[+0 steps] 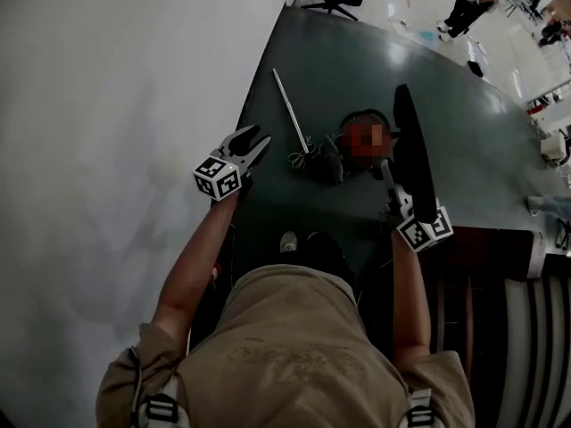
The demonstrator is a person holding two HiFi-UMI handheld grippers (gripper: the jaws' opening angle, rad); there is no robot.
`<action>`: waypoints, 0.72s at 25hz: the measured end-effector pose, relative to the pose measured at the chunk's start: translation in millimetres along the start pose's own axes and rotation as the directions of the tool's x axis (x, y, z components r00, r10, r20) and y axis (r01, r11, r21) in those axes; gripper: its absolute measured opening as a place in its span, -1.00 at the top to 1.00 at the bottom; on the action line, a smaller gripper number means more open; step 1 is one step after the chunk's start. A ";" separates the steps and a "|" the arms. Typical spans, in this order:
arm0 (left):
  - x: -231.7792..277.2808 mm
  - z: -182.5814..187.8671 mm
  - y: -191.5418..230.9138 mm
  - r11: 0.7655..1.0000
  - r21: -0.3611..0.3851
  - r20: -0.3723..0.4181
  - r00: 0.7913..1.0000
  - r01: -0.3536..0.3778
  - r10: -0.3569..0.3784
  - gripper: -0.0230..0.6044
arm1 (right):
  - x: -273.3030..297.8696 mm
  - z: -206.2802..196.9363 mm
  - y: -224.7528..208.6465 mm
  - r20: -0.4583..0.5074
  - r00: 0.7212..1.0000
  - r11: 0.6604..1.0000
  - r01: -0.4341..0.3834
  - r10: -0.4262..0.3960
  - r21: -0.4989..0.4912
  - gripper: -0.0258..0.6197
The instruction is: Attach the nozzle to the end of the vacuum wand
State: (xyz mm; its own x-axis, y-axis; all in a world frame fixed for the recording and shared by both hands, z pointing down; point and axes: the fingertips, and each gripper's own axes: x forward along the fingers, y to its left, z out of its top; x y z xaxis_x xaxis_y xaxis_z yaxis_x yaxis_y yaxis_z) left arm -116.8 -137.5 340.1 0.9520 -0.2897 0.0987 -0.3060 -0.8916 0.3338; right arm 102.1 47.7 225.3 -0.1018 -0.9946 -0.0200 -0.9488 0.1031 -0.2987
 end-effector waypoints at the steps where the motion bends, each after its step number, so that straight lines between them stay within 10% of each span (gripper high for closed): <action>1: 6.2 1.3 6.5 1.000 -0.005 0.005 1.000 0.001 -0.001 0.34 | 7.7 -1.0 -3.3 -0.005 1.000 1.000 -0.004 0.004 -0.003 0.36; 18: 221.8 29.9 127.3 1.000 -0.003 -0.140 0.990 -0.024 0.024 0.34 | 247.6 -47.1 -183.4 -0.126 0.990 0.998 -0.053 0.058 0.042 0.36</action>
State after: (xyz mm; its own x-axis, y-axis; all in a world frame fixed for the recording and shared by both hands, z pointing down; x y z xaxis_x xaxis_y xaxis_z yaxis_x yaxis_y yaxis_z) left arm 55.2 -325.7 376.4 0.9362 -0.2591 0.2373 -0.3291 -0.8832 0.3342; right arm 236.8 -216.9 320.1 -0.1933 -0.9776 0.0833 -0.9287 0.1550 -0.3368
